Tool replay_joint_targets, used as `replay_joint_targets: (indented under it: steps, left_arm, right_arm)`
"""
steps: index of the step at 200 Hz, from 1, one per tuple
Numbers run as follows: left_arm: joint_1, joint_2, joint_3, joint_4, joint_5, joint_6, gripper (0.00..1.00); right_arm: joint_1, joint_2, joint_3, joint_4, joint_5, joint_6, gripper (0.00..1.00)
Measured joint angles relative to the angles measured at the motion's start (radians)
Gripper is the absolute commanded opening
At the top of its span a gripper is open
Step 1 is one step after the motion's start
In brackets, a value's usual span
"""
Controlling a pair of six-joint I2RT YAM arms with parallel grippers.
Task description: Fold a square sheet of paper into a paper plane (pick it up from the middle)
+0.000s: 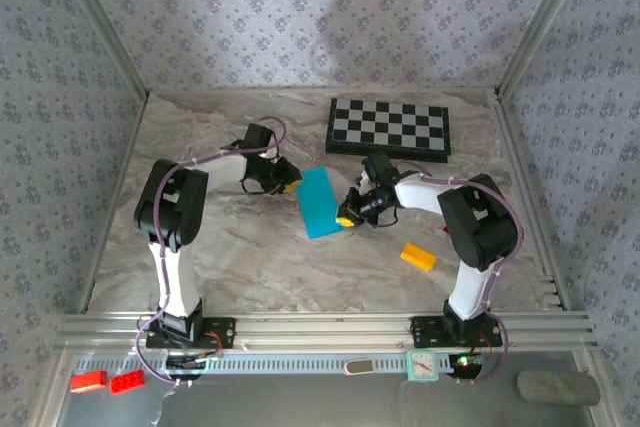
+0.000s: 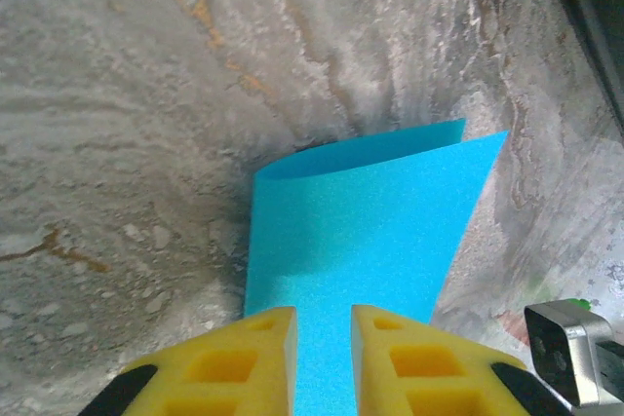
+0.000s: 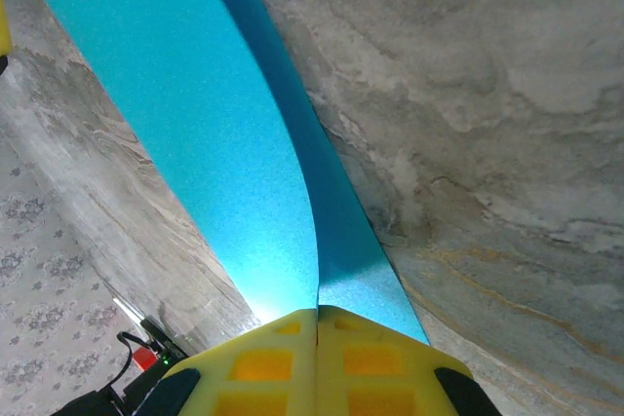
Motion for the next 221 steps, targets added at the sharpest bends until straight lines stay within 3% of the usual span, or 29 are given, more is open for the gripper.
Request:
replay_joint_targets:
  steps: [94,221]
  left_arm:
    - [-0.006,0.057,0.031,-0.053,0.007,0.048,0.17]
    - [-0.006,0.064,0.041,-0.066,0.007,0.076,0.16]
  right_arm:
    - [0.026,0.005,0.106,-0.008,-0.001,-0.006,0.0]
    - [0.082,0.145,0.248,-0.001,0.03,0.009,0.0]
